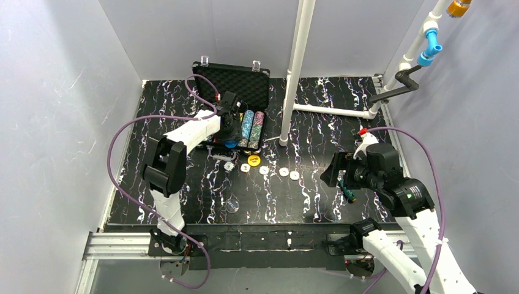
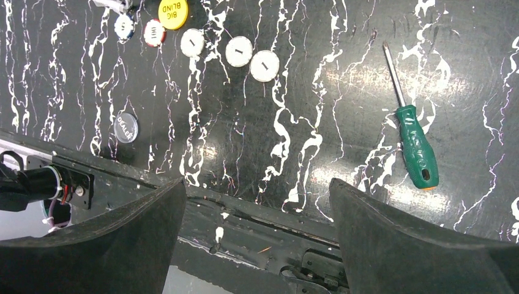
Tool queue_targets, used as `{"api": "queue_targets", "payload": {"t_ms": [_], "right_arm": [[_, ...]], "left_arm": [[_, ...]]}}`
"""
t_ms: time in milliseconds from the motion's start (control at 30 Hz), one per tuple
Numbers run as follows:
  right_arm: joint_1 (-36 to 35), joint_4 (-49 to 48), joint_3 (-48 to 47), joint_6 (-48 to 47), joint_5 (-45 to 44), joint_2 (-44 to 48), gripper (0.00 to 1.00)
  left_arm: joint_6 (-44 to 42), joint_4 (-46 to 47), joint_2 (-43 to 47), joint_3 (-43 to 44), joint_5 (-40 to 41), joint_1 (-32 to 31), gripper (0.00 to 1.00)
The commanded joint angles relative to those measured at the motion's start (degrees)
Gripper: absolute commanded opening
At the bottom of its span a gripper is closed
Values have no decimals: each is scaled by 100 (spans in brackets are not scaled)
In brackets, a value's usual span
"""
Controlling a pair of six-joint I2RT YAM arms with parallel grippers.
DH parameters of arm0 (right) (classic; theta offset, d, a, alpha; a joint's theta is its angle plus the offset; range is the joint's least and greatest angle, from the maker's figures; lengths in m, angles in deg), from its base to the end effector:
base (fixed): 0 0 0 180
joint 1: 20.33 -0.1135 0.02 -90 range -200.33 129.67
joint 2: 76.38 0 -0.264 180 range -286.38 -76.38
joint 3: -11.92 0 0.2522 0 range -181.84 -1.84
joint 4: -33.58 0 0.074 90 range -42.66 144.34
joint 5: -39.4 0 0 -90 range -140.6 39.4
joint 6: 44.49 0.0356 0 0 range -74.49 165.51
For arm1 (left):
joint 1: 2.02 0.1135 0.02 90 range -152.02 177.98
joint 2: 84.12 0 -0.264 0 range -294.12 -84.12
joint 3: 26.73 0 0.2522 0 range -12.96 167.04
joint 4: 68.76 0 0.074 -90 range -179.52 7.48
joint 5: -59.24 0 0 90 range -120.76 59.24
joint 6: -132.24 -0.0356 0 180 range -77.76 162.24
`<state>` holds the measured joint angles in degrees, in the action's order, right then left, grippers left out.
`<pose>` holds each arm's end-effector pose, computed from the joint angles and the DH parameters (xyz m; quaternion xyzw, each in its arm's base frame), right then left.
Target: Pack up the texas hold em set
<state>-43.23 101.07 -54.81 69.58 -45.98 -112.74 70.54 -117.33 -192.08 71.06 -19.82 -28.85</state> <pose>0.1023 0.0463 0.3314 -0.0088 0.8948 0.2104 0.3937 0.3655 -0.1773 0.2270 -0.0380 0.9582 -0.0427 0.2802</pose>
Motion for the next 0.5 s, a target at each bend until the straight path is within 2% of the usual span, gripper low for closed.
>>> {"api": "queue_targets", "payload": {"t_ms": [0, 200, 467], "right_arm": [[-15, -134, -68, 69, -18, -94, 94], [-16, -119, -64, 75, -22, -101, 94], [-15, -93, -93, 79, -18, -132, 94]], "left_arm": [[-17, -168, -133, 274, -13, 160, 0], [-60, -142, -463, 463, -130, 270, 0], [-39, -124, -704, 602, -269, 292, 12]]}}
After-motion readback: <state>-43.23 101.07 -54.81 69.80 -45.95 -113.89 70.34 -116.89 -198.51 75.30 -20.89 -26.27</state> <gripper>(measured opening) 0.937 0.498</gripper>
